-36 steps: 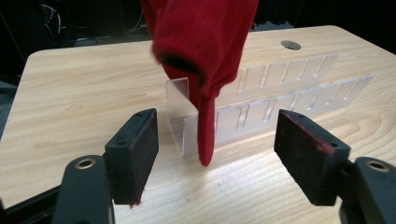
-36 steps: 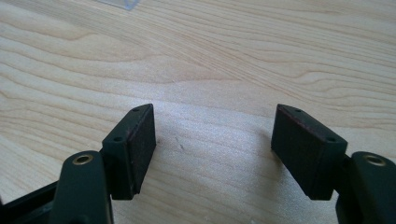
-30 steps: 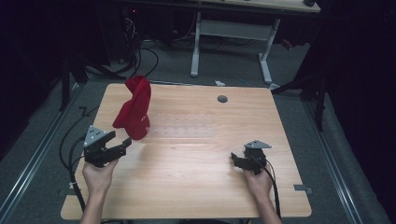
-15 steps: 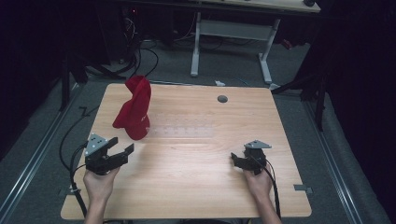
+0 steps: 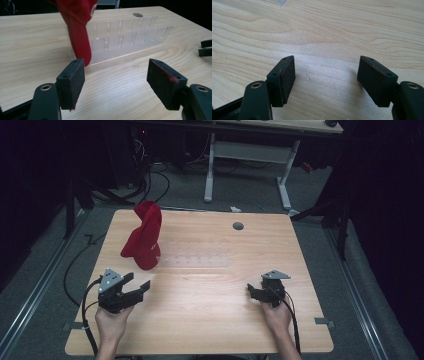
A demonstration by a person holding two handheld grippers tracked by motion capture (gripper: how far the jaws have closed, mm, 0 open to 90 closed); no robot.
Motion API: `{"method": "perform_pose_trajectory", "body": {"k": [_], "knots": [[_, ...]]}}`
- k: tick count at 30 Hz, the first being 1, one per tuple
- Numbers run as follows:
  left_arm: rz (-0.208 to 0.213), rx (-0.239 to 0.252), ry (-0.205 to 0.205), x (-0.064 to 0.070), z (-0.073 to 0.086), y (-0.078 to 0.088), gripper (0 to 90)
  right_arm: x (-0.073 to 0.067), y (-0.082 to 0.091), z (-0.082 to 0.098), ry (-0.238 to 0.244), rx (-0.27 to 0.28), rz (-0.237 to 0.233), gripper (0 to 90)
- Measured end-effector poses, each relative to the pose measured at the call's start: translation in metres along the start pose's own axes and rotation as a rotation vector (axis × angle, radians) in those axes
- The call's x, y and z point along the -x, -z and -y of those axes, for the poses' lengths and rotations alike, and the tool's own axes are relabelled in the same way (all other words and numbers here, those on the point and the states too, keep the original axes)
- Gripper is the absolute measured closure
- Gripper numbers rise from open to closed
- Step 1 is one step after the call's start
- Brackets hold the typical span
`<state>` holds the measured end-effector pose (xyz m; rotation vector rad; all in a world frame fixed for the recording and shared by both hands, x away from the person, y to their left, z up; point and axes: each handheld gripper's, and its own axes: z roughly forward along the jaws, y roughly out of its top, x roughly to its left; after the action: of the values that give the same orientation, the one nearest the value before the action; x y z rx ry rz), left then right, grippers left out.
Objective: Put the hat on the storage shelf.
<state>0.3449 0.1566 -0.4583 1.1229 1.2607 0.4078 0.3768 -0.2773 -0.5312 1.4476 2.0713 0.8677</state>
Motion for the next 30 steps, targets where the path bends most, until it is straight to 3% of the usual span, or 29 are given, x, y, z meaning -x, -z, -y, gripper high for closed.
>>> {"method": "perform_pose_trajectory", "body": {"k": [13,30], "knots": [[0.039,-0.053,-0.013,0.013,0.019,-0.006,30.4,0.0,0.0,0.0,-0.001,-0.001,0.0,30.9],[0.081,-0.138,-0.026,0.029,0.047,-0.026,31.1,0.0,0.0,0.0,-0.002,-0.002,0.0,30.9]]}}
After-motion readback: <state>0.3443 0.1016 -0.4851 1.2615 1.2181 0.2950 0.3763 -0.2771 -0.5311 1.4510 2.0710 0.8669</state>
